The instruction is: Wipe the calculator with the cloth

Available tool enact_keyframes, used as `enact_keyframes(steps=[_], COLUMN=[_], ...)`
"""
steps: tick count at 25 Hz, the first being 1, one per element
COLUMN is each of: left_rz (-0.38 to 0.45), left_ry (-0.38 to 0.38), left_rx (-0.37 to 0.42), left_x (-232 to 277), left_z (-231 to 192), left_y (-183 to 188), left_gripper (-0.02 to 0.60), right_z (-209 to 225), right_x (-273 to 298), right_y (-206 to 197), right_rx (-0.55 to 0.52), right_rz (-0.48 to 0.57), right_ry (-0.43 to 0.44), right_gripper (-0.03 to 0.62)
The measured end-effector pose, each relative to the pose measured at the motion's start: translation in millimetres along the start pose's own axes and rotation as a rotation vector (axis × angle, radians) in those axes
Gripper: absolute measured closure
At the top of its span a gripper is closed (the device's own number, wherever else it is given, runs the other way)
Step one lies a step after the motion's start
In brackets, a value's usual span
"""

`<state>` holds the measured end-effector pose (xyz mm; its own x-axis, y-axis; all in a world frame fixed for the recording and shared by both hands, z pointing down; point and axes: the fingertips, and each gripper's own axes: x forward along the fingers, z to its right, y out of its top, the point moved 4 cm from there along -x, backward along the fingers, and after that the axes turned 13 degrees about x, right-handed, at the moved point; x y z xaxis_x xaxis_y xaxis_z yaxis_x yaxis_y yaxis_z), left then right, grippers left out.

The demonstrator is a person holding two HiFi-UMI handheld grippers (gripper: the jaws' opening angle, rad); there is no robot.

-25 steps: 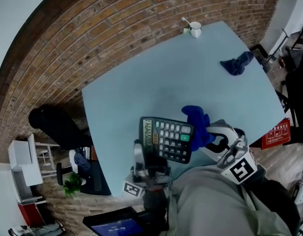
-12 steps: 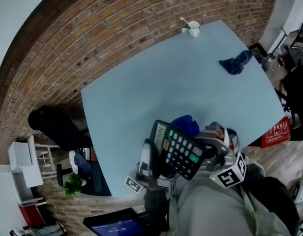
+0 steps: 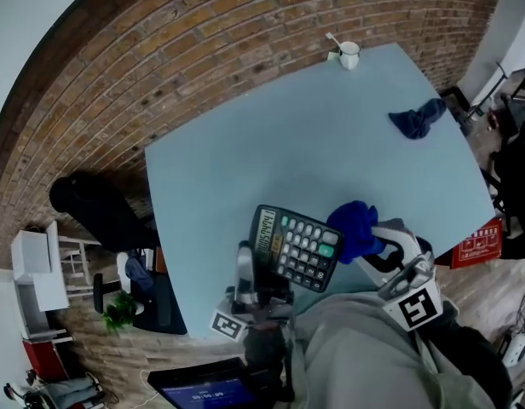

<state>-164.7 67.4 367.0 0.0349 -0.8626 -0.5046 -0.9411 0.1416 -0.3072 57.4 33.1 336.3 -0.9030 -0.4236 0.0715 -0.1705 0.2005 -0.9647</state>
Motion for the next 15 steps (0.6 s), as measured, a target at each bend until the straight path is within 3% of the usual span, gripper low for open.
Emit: enact_keyframes(steps=[2,5,8,10,13,15], left_rz=[0.021,-0.006,-0.075,-0.092,-0.131,-0.153], left_ry=[0.015,0.038,0.048,0.050,0.050,0.029], left_rx=[0.048,0.192,0.334,0.366,0.393,0.416], left_x=[-1,0,-1,-2,-4,-3], left_z=[0,4,7,8,8,14], left_y=[4,5,-1,-5,-12,-15], left_gripper=[0.545,0.545,0.543,0.543,0.543,0.541], right_z=[10,6,-25,-50,-75,-65], right_x=[-3,0,22,35,41,46], right_y=[12,33,28,19,16,13], right_rx=[0.090,0.087,-0.009,-0.082,-0.119,-0.098], right_rz=[0.027,0.060,-0.077,-0.161,-0.193,-0.207], right_ry=[-0.030,-0.025,0.099,0.179,0.276,0.251], right_gripper=[0.499,0.499,0.499,0.499,0.499,0.499])
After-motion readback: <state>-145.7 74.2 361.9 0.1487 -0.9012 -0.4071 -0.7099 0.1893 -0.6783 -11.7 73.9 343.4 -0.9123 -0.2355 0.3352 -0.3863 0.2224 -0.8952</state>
